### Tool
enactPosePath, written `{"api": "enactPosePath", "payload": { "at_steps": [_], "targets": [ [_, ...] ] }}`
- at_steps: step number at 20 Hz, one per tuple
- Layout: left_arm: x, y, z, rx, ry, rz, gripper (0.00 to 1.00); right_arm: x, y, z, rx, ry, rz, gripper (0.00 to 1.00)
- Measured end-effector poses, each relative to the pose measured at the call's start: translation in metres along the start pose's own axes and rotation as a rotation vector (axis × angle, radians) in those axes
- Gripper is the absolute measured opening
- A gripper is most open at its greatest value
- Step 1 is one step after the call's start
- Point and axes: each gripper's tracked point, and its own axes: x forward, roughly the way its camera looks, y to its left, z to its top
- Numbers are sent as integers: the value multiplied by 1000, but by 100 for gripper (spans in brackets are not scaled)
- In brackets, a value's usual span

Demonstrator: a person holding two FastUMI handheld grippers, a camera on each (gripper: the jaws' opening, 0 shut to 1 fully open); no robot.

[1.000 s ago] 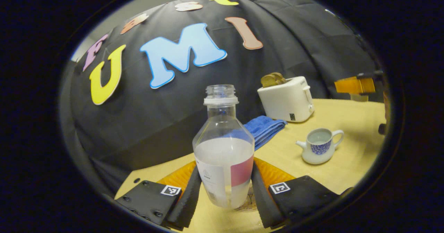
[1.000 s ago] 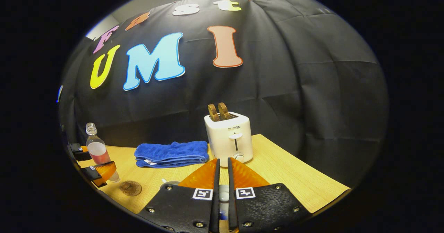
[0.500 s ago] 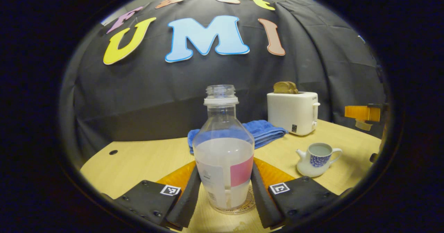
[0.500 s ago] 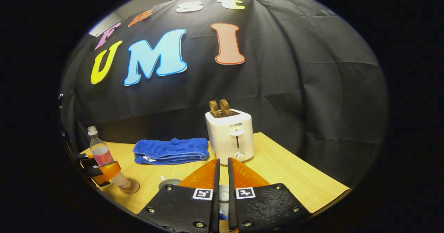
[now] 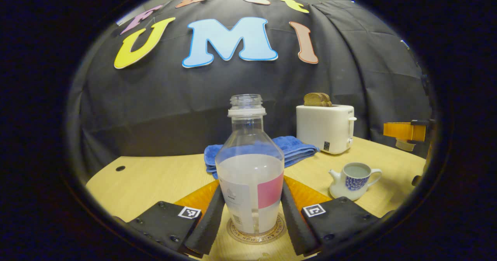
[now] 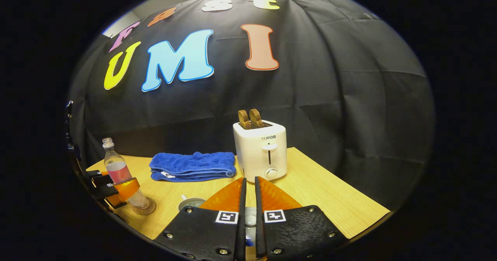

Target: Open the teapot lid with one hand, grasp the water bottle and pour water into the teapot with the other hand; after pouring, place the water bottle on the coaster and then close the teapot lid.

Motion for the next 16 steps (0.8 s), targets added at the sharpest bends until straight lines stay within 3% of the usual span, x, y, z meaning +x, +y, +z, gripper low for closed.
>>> {"api": "enactPosePath", "payload": {
  "at_steps": [5, 8, 10, 16],
  "targets": [
    [3, 0, 1, 5, -3, 8, 89, 0, 0, 0, 5, 8, 4, 10],
    [-1, 0, 7, -4, -18, 12, 100, 1, 4, -1, 4, 7, 24, 10],
    [-6, 4, 7, -10, -13, 19, 100, 2, 7, -1, -2, 0, 40, 10],
    [-37, 8, -1, -50, 0, 11, 100, 5, 42, 6, 27, -36, 153, 10]
  ]
}}
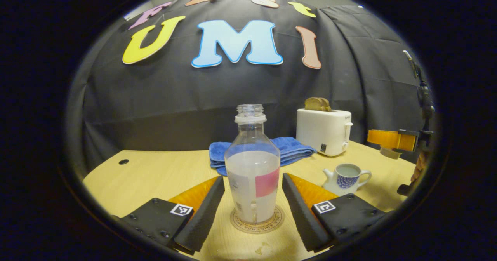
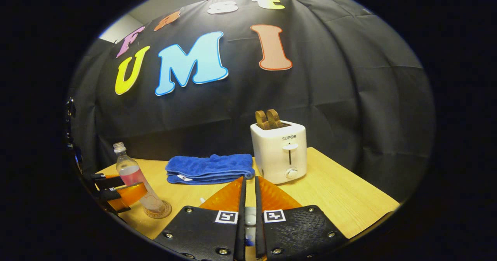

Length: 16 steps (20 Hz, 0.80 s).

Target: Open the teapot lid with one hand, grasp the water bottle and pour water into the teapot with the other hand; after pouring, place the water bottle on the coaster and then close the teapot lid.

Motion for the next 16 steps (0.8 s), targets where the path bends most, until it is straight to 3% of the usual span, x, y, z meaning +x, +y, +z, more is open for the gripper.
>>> {"api": "enactPosePath", "payload": {
  "at_steps": [7, 10, 16],
  "targets": [
    [-29, 3, 5, -50, -55, -7, 100, 26, 43, -11, 19, -7, 110, 10],
    [-43, 6, 10, -78, -80, -26, 100, 41, 47, -14, 8, -15, 117, 10],
    [-49, 15, 12, -65, -96, -17, 100, 64, 54, -32, 99, 24, 143, 10]
  ]
}}
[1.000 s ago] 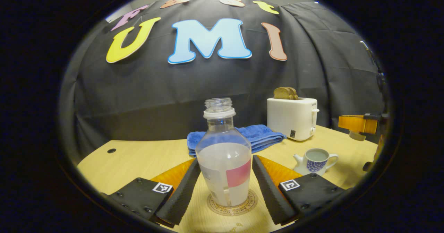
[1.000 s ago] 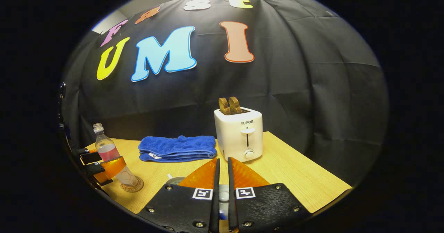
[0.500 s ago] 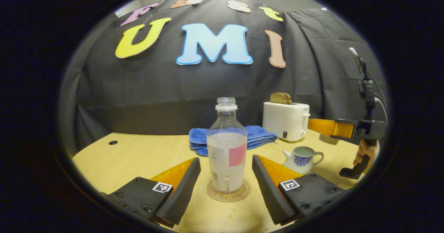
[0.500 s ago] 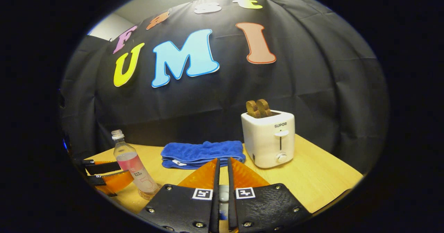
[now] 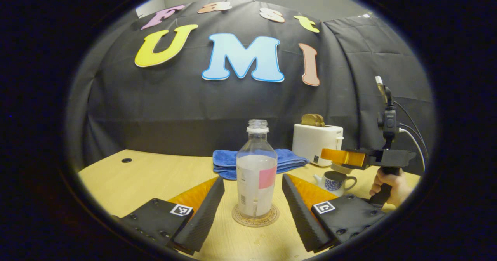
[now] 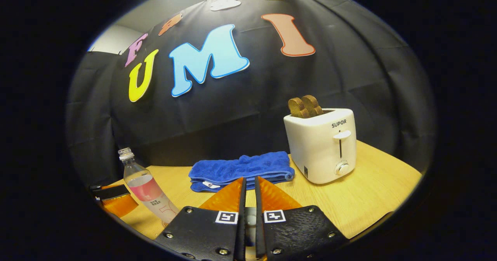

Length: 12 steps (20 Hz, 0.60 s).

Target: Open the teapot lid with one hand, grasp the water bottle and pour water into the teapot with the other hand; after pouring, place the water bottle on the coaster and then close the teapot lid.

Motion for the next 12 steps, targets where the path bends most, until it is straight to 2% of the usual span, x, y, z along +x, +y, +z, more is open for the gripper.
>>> {"api": "enactPosePath", "payload": {
  "at_steps": [4, 12],
  "targets": [
    [-1, -4, -3, -9, 12, -19, 100, 6, -2, -10, -123, 6, -45, 10],
    [-1, -3, -7, -5, 28, -20, 100, 10, -1, -20, -153, 17, -50, 10]
  ]
}}
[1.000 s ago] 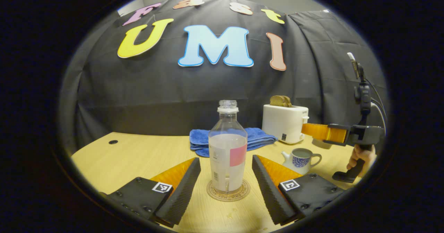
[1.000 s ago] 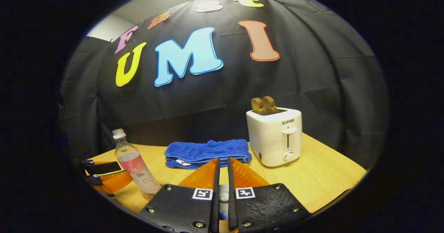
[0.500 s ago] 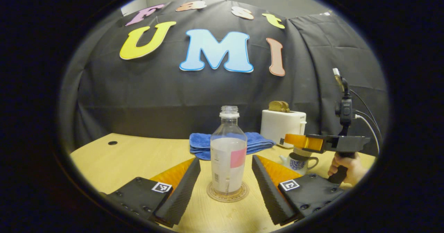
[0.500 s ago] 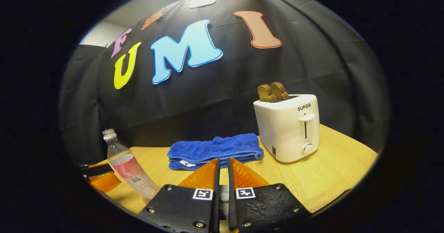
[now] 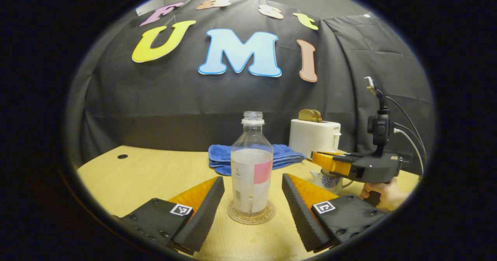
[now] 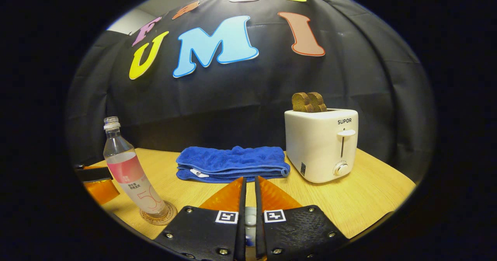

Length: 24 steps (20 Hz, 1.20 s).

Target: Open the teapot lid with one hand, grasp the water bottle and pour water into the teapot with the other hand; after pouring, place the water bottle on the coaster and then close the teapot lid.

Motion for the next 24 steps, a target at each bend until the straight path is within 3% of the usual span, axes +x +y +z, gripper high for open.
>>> {"api": "enactPosePath", "payload": {
  "at_steps": [5, 9, 16, 18, 19, 20, 21, 22, 23, 24],
  "targets": [
    [2, 1, -2, 4, 7, 1, 100, 0, 2, 0, -38, -8, -22, 12],
    [0, 1, -1, 3, 8, -2, 100, 0, 2, -3, 2, 4, -16, 13],
    [1, 3, -3, 10, 15, 2, 100, -11, 5, 8, -16, -16, -39, 21],
    [1, 2, -1, 16, 16, -1, 100, -21, 10, 18, -35, -33, -37, 33],
    [0, 1, -1, 17, 14, -1, 100, -26, 11, 22, -44, -44, -40, 47],
    [-1, 0, 2, 19, 13, -6, 100, -34, 17, 28, -49, -53, -28, 50],
    [-2, -2, 3, 18, 8, -8, 100, -41, 20, 33, -58, -62, -29, 65],
    [-3, -3, 7, 13, 0, -11, 100, -50, 24, 40, -63, -75, -32, 70],
    [-4, -5, 7, 10, -4, -12, 100, -61, 25, 45, -63, -88, -42, 81],
    [-6, -4, 9, 8, -5, -9, 100, -73, 30, 51, -56, -104, -34, 82]
  ]
}}
